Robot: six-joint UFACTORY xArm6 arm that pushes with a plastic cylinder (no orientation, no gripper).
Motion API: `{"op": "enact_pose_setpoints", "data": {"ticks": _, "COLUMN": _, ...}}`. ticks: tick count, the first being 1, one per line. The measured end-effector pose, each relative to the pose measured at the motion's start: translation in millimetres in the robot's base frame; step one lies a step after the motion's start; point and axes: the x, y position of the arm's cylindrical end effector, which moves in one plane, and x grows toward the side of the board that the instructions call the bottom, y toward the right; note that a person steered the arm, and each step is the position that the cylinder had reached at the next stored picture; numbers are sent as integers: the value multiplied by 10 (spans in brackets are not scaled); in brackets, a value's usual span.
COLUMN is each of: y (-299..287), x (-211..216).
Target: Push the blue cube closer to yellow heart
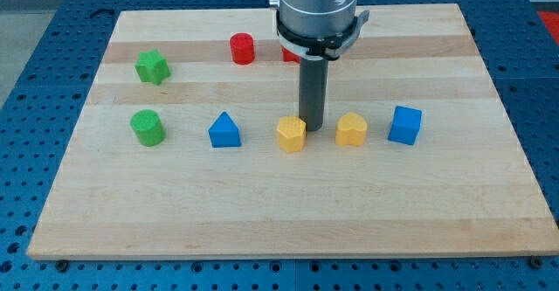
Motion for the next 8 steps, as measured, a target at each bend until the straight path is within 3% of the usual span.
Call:
{"op": "enact_pose_setpoints", "data": {"ticks": 1, "y": 459, "x": -590}}
{"op": "enact_pose_setpoints", "data": {"ticks": 2, "y": 598, "x": -767}}
{"op": "enact_pose_setpoints", "data": {"ticks": 4, "y": 1279, "x": -788}}
{"op": "enact_pose_setpoints", "data": {"ticks": 8, "y": 1785, "x": -117}}
